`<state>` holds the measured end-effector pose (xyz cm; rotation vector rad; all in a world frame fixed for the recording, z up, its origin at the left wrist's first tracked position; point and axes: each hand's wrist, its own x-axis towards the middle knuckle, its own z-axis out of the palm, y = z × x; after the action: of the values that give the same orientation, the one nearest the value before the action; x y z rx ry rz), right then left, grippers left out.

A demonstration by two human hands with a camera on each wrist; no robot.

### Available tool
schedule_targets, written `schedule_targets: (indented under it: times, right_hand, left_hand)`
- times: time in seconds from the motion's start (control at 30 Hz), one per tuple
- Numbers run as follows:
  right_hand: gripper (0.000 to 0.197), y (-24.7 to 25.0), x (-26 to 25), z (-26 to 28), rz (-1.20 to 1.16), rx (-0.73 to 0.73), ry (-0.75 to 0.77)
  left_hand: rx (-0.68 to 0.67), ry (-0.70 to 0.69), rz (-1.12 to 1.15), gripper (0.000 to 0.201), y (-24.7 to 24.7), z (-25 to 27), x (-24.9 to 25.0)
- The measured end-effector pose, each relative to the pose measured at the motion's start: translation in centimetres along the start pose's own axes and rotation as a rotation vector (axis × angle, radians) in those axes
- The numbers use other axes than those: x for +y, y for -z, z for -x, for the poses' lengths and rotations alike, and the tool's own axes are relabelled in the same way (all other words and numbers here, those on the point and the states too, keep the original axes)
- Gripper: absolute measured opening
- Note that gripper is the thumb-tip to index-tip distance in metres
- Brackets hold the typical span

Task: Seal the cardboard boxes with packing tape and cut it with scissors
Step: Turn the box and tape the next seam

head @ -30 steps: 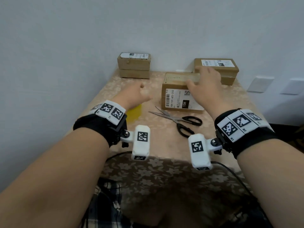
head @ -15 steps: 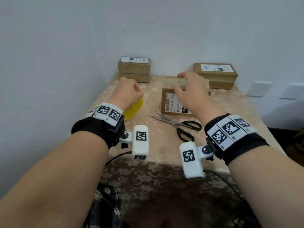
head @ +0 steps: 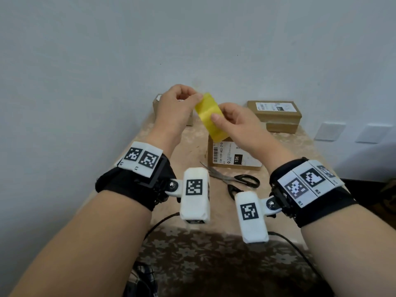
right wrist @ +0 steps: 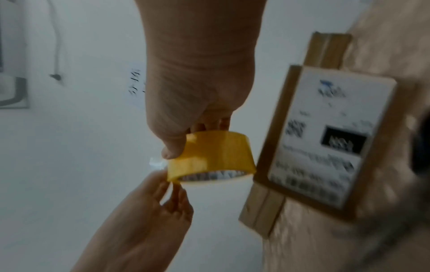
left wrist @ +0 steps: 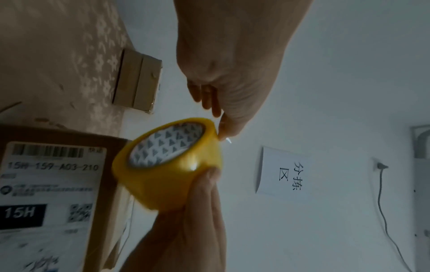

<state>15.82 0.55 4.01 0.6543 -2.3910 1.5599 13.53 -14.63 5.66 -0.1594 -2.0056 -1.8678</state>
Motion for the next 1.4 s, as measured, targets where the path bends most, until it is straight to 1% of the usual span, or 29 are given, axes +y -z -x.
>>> schedule_targets:
  times: [0.1, 0.17, 0.23, 0.3, 0.4, 0.43, 0.5, 0.53, 0.6, 0.67, 0.77, 0.83, 0.93, 0.97, 1.0, 1.07, 1.1, 1.17, 1.23, 1.3, 1.33, 1.4]
  right_hand:
    - [0.024, 2.3, -0.7, -0.2, 0.102, 0.075, 0.051]
    - [0.029, 3.7, -1.2, -0.5, 0.167, 0.088, 0.033]
    - [0.028, 4.8, -1.9, -0.9, 0.241, 0.062, 0.016]
    - [0.023, 5.7, -3.0, -1.3, 0.271, 0.057, 0.012]
    - [0.021, 6.7, -4.3, -1.7, 0.300, 0.104, -0.004]
    - [0.026, 6.9, -4.6, -1.7, 0.308, 0.113, -0.014]
    - [0.042, 7.2, -5.0, -1.6, 0.286, 0.117, -0.041]
    - [0.048, 7.3, -4.9, -1.5, 0.271, 0.133, -0.049]
    - [0.049, 7.5, -4.6, -1.5, 0.244, 0.208, -0.059]
    - [0.048, 7.7, -4.0, -1.5, 0.170, 0.297, -0.081]
    - [0.051, 7.5, -3.3, -0.9, 0.020, 0.410, -0.121]
    - [0.047, 7.1, -3.1, -0.6, -0.156, 0.476, -0.142]
    - [0.045, 6.3, -3.1, -0.5, -0.522, 0.591, -0.229]
    - [0.046, 6.1, -3.2, -0.7, -0.613, 0.642, -0.262]
    - [0.049, 6.0, -3.3, -0.8, -0.637, 0.678, -0.298]
    - [0.053, 6.3, -3.9, -1.0, -0.494, 0.687, -0.345]
    - [0.051, 6.6, -4.2, -1.1, -0.390, 0.667, -0.341]
    - [0.042, 7.4, -4.9, -1.5, -0.180, 0.592, -0.289]
    - [0.039, 7.9, -5.7, -2.1, 0.086, 0.490, -0.226]
    - [0.038, 7.8, -6.7, -3.1, 0.319, 0.405, -0.204]
    - [0.037, 7.8, -7.1, -3.5, 0.399, 0.376, -0.201]
    - [0.036, 7.9, -7.2, -4.1, 0.593, 0.308, -0.203]
  left_hand:
    - [-0.108, 0.123, 0.012, 0.019, 0.3, -0.9, 0.1]
    - [-0.213, 0.212, 0.022, 0.015, -0.2, -1.4, 0.6]
    - [-0.290, 0.279, 0.051, 0.015, -0.9, -1.8, 1.4]
    - [-0.320, 0.311, 0.079, 0.015, -1.3, -2.0, 2.4]
    - [-0.306, 0.303, 0.083, 0.013, -1.8, -2.4, 3.7]
    - [-0.291, 0.283, 0.069, 0.013, -2.0, -2.5, 4.1]
    - [-0.261, 0.227, 0.023, 0.012, -2.2, -2.7, 4.9]
    - [-0.249, 0.192, -0.002, 0.011, -2.3, -2.7, 5.4]
    - [-0.228, 0.129, -0.033, 0.010, -2.4, -2.7, 6.3]
    - [-0.210, 0.093, -0.024, 0.014, -2.7, -2.7, 7.0]
    - [-0.195, 0.093, 0.040, 0.013, -3.5, -2.4, 8.0]
    - [-0.173, 0.111, 0.103, 0.018, -4.3, -2.1, 8.4]
    - [-0.148, 0.117, 0.174, 0.024, -5.1, -1.6, 8.7]
    - [-0.140, 0.115, 0.185, 0.025, -5.3, -1.4, 8.6]
    - [-0.132, 0.112, 0.183, 0.026, -5.4, -1.2, 8.6]
    - [-0.129, 0.095, 0.145, 0.027, -5.3, -0.9, 8.2]
    - [-0.138, 0.087, 0.116, 0.028, -5.0, -0.9, 7.9]
    - [-0.178, 0.069, 0.027, 0.027, -4.1, -1.0, 7.3]
    - [-0.220, 0.042, -0.139, 0.025, -3.5, -1.4, 6.9]
    - [-0.247, 0.034, -0.282, 0.025, -3.2, -1.7, 6.5]
    - [-0.250, 0.044, -0.310, 0.026, -3.0, -1.9, 6.3]
    - [-0.222, 0.079, -0.294, 0.026, -2.0, -2.5, 5.9]
